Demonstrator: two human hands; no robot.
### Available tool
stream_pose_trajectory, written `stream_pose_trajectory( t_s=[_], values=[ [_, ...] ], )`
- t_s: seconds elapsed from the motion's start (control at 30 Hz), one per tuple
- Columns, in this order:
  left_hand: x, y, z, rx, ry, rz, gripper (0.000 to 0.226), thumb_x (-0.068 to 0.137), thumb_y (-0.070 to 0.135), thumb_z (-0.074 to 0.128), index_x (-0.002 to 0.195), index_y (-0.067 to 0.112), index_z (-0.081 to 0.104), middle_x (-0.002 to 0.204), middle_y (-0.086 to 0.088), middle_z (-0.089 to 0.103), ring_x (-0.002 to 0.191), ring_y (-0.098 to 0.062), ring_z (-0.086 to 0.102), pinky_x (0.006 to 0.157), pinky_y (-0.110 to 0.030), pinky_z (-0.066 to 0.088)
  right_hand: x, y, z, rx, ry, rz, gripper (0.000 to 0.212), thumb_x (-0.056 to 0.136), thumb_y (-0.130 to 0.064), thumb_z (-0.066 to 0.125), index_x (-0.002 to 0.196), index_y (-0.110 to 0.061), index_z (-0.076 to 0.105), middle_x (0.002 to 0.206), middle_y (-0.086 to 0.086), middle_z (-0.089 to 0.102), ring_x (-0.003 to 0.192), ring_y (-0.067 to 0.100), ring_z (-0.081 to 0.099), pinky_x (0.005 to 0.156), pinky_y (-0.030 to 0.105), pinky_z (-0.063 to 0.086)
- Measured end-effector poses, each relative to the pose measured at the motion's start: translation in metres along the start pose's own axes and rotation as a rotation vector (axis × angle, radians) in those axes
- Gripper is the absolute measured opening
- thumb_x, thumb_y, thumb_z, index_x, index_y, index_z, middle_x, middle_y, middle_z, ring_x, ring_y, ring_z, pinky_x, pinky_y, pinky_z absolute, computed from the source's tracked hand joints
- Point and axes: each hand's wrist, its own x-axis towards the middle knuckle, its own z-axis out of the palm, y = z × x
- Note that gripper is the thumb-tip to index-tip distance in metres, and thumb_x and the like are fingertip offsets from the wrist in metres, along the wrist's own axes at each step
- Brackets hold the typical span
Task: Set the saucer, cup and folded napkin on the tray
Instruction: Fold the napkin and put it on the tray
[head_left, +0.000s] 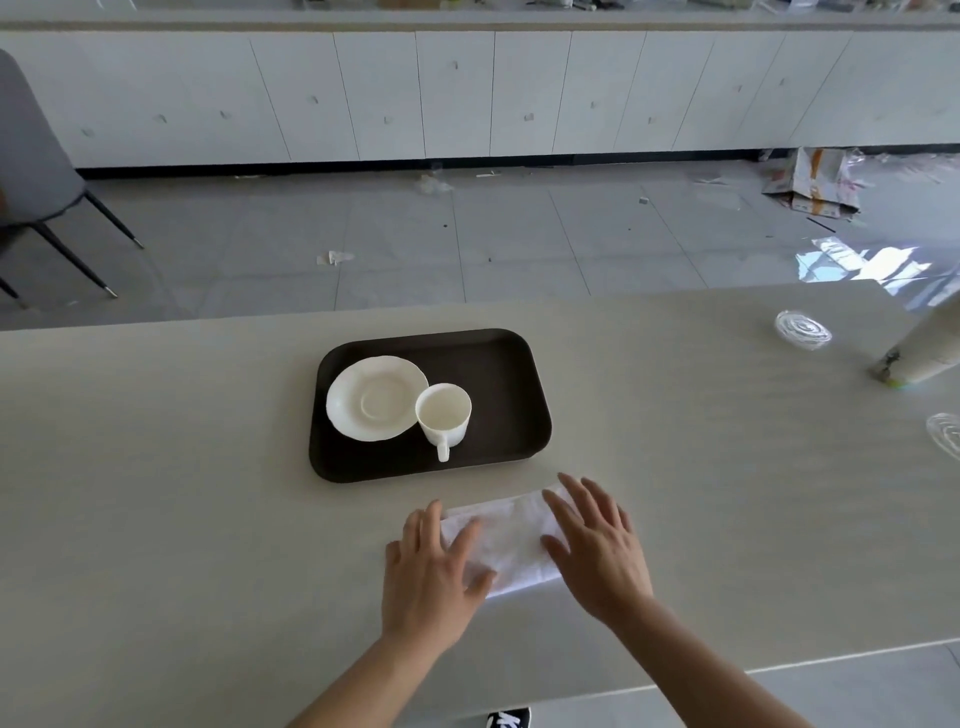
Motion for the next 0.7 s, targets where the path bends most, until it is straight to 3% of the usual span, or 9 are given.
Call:
stream_pose_trajectory(
  t_s=[0.1, 0.23, 0.3, 0.37, 0.43, 0.5, 0.6, 0.7],
  values=[
    [0.0, 0.001, -0.003, -0.023, -0.007, -0.065, 0.059, 0.072, 0.063, 0.061, 0.125, 0.04, 0.049, 0.127, -0.005, 0.052, 0.116, -0.029, 0.049, 0.082, -0.042, 0.046, -0.005, 0.002, 0.008, 0.027, -0.09, 0.09, 0.07, 0.096, -0.057, 0.047, 0.156, -0.024, 0.03, 0.167, -0.003, 0.021, 0.155, 0.022, 0.014, 0.125, 0.039, 0.013],
    [0.0, 0.011, -0.004, -0.268, -0.002, -0.26, 0.068, 0.076, 0.038, 0.07, 0.137, 0.019, 0.046, 0.12, -0.006, 0.054, 0.111, -0.029, 0.049, 0.089, -0.038, 0.045, -0.009, 0.006, 0.01, 0.096, -0.082, 0.157, 0.079, 0.096, -0.058, 0.047, 0.159, -0.022, 0.018, 0.169, -0.005, 0.011, 0.156, 0.021, 0.007, 0.126, 0.037, 0.011],
    [0.004, 0.015, -0.006, -0.418, -0.016, -0.366, 0.073, 0.079, 0.031, 0.07, 0.142, 0.013, 0.038, 0.121, -0.01, 0.053, 0.113, -0.029, 0.048, 0.097, -0.033, 0.039, -0.01, 0.001, 0.005, 0.099, -0.04, 0.139, 0.076, 0.097, -0.053, 0.05, 0.159, -0.019, 0.021, 0.168, -0.003, 0.016, 0.155, 0.022, 0.01, 0.126, 0.038, 0.013],
    [0.009, 0.019, -0.013, -0.542, -0.034, -0.502, 0.076, 0.079, 0.029, 0.072, 0.142, 0.01, 0.035, 0.12, -0.012, 0.055, 0.113, -0.03, 0.053, 0.097, -0.034, 0.041, -0.011, -0.005, -0.002, 0.133, 0.061, 0.093, 0.064, 0.098, -0.039, 0.057, 0.153, -0.013, 0.038, 0.162, 0.002, 0.035, 0.151, 0.025, 0.028, 0.123, 0.041, 0.026],
    [0.014, 0.024, -0.018, -0.624, -0.073, -0.624, 0.072, 0.078, 0.027, 0.072, 0.138, 0.008, 0.039, 0.118, -0.014, 0.06, 0.11, -0.032, 0.057, 0.094, -0.038, 0.047, -0.012, -0.018, -0.007, 0.301, 0.164, 0.087, 0.047, 0.097, -0.021, 0.063, 0.142, -0.011, 0.053, 0.146, 0.004, 0.056, 0.134, 0.024, 0.051, 0.11, 0.039, 0.045],
    [0.019, 0.028, -0.019, -0.707, -0.103, -0.728, 0.061, 0.076, 0.023, 0.073, 0.129, 0.008, 0.048, 0.116, -0.013, 0.063, 0.108, -0.033, 0.059, 0.091, -0.042, 0.051, -0.011, -0.037, -0.01, 0.623, 0.129, 0.191, 0.039, 0.097, -0.011, 0.061, 0.136, -0.018, 0.058, 0.13, -0.004, 0.065, 0.118, 0.015, 0.063, 0.1, 0.032, 0.051],
    [0.024, 0.033, -0.02, -0.822, -0.111, -0.852, 0.045, 0.073, 0.017, 0.072, 0.115, 0.009, 0.057, 0.109, -0.01, 0.066, 0.099, -0.032, 0.063, 0.086, -0.041, 0.055, -0.005, -0.059, -0.011, 1.071, -0.107, 0.399, 0.044, 0.1, -0.009, 0.055, 0.141, -0.023, 0.053, 0.135, -0.008, 0.061, 0.124, 0.008, 0.057, 0.106, 0.027, 0.043],
    [0.029, 0.034, -0.02, -0.927, -0.112, -0.899, 0.036, 0.069, 0.017, 0.073, 0.103, 0.012, 0.063, 0.097, -0.006, 0.07, 0.089, -0.029, 0.066, 0.079, -0.035, 0.056, -0.001, -0.063, -0.01, 1.273, -0.181, 0.524, 0.048, 0.101, -0.006, 0.054, 0.147, -0.017, 0.048, 0.144, -0.005, 0.055, 0.13, 0.01, 0.051, 0.109, 0.025, 0.034]
  ],
)
